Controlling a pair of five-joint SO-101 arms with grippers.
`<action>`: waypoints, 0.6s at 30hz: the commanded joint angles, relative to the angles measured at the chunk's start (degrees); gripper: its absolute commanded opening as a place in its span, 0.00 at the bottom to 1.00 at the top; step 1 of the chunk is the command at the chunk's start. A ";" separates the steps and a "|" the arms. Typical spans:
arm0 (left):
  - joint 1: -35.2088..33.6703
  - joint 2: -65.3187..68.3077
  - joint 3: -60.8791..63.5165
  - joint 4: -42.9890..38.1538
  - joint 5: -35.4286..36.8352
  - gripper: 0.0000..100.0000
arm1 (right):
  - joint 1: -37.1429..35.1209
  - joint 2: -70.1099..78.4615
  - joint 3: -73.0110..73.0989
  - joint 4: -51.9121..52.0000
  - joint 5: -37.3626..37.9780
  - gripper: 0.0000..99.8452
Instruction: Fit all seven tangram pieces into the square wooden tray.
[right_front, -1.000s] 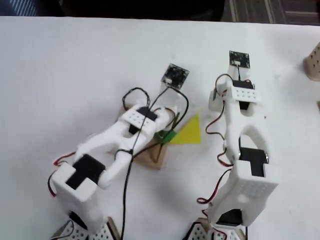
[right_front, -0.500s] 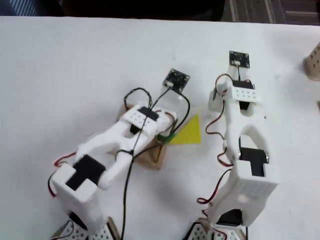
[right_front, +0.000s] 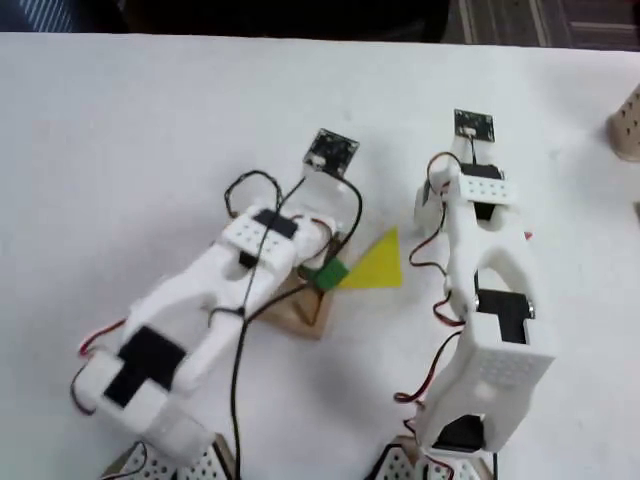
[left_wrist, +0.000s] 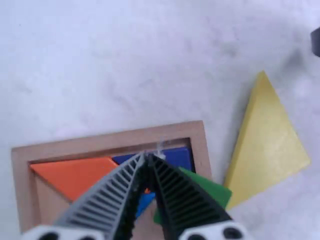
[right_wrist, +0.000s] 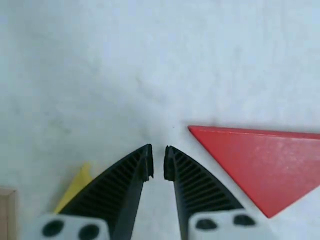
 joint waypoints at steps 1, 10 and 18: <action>2.77 -7.96 4.31 0.35 0.62 0.02 | -0.57 -0.84 -2.46 -0.57 1.05 0.04; 7.52 -3.65 6.42 -9.14 0.44 0.02 | -0.57 -0.75 -2.46 -0.57 1.05 0.04; 12.09 -3.21 9.23 -9.85 0.18 0.02 | -0.57 -0.75 -2.46 -0.40 1.05 0.04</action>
